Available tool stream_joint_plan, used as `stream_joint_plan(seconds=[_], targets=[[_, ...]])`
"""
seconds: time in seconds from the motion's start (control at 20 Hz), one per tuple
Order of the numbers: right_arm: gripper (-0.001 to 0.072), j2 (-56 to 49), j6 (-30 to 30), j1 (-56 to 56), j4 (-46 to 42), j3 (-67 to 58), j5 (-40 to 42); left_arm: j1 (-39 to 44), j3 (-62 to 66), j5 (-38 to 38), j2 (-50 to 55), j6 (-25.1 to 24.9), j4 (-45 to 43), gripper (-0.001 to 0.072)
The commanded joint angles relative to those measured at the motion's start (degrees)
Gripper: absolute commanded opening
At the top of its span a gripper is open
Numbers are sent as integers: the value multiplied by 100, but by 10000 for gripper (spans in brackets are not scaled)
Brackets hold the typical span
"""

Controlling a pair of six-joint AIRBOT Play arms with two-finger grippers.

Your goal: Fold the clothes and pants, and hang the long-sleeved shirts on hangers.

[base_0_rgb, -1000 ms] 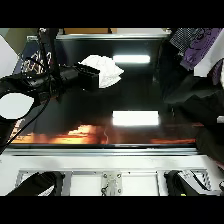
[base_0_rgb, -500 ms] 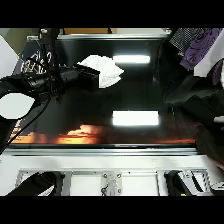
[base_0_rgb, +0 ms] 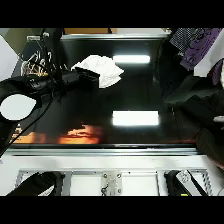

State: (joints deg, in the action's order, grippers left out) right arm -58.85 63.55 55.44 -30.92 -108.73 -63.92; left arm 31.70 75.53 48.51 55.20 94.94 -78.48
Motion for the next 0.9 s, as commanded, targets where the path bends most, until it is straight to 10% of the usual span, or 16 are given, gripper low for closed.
stream_joint_plan(seconds=[0.0,0.35,0.7,0.75,0.85], targets=[[603,-310,-772,-1814,13,343,-1360,-111,-518,-262,-234,258,9,14],[598,-566,-791,-5947,-1357,2623,-1233,-767,-1292,-592,-719,396,61,14],[586,-1086,-787,-7204,-1768,3123,-1115,-717,-1513,-608,-911,393,57,14],[539,-1095,-787,-7202,-1746,3121,-1115,-717,-1513,-608,-911,393,55,14],[7,-1093,-787,-7195,-1751,3121,-1113,-717,-1513,-605,-911,393,57,14]])
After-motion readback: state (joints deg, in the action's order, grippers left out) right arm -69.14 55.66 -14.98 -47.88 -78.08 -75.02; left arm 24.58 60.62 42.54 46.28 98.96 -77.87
